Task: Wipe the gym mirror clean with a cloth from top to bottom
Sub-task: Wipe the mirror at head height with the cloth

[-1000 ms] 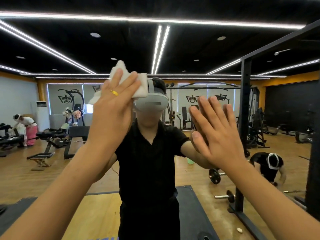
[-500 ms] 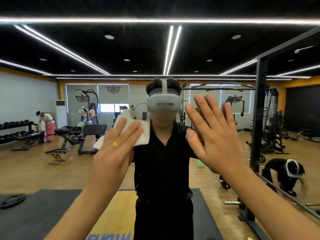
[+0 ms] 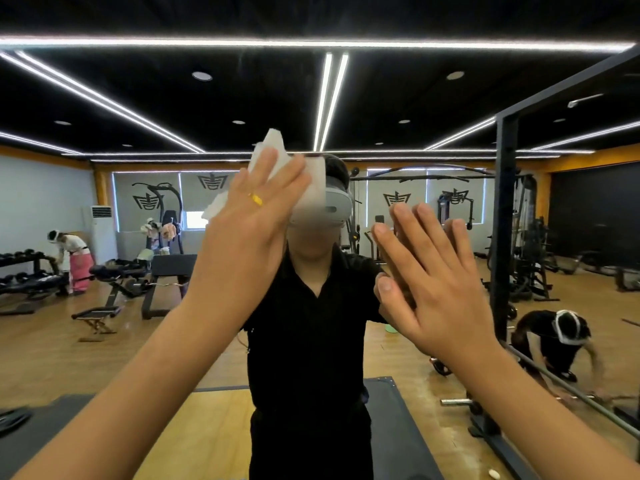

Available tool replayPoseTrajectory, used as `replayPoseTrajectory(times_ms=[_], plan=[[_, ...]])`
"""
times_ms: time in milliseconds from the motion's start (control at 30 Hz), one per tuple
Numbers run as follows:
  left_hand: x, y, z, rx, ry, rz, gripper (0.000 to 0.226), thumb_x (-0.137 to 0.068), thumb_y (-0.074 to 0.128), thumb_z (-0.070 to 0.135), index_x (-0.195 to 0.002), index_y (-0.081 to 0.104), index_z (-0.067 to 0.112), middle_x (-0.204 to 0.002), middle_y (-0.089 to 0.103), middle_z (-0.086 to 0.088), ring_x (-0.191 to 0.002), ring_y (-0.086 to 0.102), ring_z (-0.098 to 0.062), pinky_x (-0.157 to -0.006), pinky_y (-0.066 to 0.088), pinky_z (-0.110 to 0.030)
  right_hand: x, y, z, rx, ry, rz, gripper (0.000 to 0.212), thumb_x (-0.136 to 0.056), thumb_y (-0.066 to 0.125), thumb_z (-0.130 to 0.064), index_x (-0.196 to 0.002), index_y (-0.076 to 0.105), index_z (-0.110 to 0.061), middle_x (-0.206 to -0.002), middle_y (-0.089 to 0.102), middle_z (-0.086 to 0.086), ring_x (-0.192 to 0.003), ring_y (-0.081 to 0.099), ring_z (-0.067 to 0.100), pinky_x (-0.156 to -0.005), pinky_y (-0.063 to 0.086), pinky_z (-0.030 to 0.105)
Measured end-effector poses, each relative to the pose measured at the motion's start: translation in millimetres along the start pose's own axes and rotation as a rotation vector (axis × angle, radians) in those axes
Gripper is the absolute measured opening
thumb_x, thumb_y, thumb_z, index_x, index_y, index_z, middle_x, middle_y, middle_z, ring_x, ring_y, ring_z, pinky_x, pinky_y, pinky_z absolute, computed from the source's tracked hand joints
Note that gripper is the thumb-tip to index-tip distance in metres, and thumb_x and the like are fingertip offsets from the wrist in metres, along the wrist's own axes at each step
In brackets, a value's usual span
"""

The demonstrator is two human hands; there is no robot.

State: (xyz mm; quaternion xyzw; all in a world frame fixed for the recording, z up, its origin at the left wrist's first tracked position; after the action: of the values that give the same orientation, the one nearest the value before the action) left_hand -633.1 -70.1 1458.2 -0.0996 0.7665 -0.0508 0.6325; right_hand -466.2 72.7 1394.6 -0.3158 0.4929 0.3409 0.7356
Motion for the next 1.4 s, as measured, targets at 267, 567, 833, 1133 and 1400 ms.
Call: replayPoseTrajectory(times_ms=[267,567,833,1133,1400], plan=[[95,9,9,0.057,0.035,-0.054,0.043,-0.1,0.049,0.016,-0.141,0.059,0.009,-0.153,0.051,-0.002,-0.152,0.032,-0.022,-0.128,0.015,-0.033,2,1,1,-0.013,0.01,-0.012,0.059,-0.103,0.044,-0.037,-0.157,0.042,-0.014,-0.168,0.028,0.012,-0.158,0.018,0.029,-0.126,0.014,0.061],[25,5,4,0.003,0.019,-0.014,0.049,-0.095,0.064,-0.005,-0.142,0.06,0.008,-0.153,0.051,-0.004,-0.148,0.032,-0.028,-0.121,0.028,-0.046,3,1,1,-0.019,0.003,0.004,0.058,-0.102,0.046,-0.036,-0.156,0.043,-0.014,-0.167,0.03,0.012,-0.157,0.022,0.031,-0.127,0.012,0.058],[-12,-1,3,-0.015,0.006,0.003,0.042,-0.101,0.047,0.014,-0.14,0.061,0.011,-0.152,0.051,0.0,-0.149,0.032,-0.023,-0.121,0.032,-0.05,3,0,2,-0.052,0.007,0.008,0.058,-0.102,0.05,-0.035,-0.156,0.042,-0.016,-0.166,0.03,0.012,-0.157,0.022,0.031,-0.127,0.011,0.056],[135,14,18,0.003,-0.088,-0.061,0.042,-0.114,0.03,0.026,-0.138,0.059,0.009,-0.149,0.055,-0.003,-0.152,0.033,-0.023,-0.127,0.023,-0.04,3,1,4,-0.078,0.003,0.012,0.057,-0.102,0.051,-0.034,-0.156,0.043,-0.015,-0.166,0.031,0.012,-0.157,0.023,0.032,-0.127,0.011,0.057],[52,9,16,-0.027,0.051,-0.067,0.04,-0.112,0.036,0.027,-0.14,0.059,0.01,-0.152,0.049,0.001,-0.152,0.03,-0.022,-0.127,0.023,-0.039,3,1,4,-0.079,0.007,0.017,0.059,-0.101,0.053,-0.033,-0.156,0.042,-0.016,-0.168,0.028,0.009,-0.157,0.022,0.03,-0.127,0.014,0.058]])
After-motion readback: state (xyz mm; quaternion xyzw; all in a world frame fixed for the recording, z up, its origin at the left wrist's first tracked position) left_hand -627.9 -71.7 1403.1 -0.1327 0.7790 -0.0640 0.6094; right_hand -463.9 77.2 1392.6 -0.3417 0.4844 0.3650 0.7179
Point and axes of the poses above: each hand's wrist, its own x-axis away from the middle knuckle, its own y-axis out of the palm, z = x × y, the point moved 6 cm from there along -x, towards the middle knuckle
